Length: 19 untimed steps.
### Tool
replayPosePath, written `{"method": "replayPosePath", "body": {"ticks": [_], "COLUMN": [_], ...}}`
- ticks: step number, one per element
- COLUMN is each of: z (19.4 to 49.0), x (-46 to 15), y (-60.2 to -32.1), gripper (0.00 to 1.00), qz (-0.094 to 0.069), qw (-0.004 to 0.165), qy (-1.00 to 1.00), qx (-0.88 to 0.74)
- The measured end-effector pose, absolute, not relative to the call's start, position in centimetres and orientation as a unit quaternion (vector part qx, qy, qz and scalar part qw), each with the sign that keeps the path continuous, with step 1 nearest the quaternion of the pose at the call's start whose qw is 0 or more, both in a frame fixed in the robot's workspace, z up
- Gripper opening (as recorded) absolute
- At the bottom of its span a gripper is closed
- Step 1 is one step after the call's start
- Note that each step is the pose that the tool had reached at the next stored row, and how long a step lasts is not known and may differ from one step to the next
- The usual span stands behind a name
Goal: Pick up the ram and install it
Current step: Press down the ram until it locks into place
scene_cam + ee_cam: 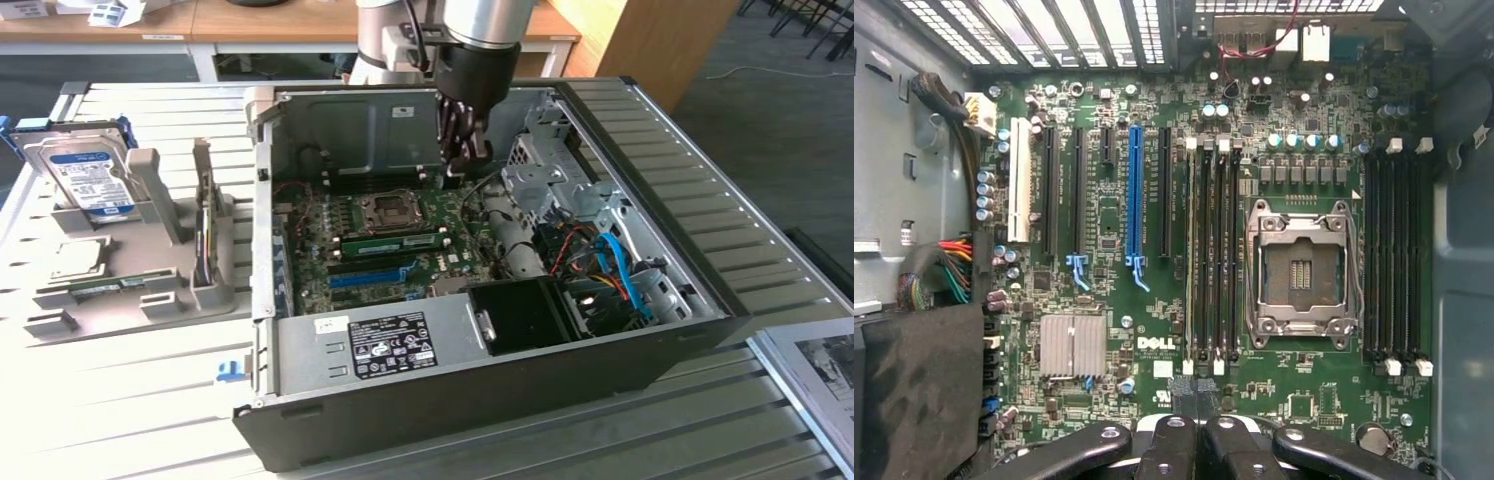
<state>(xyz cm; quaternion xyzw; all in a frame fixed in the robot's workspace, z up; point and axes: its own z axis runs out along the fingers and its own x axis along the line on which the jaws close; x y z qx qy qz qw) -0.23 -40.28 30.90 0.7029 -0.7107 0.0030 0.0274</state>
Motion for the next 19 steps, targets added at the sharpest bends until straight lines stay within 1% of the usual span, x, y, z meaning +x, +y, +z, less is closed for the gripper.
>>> {"method": "replayPosePath", "body": {"ticks": [19], "z": [29.3], "x": [-0.2], "y": [-40.3], "gripper": [0.10], "qz": [0.003], "qw": [0.027], "qy": [-0.711], "qx": [0.703]}}
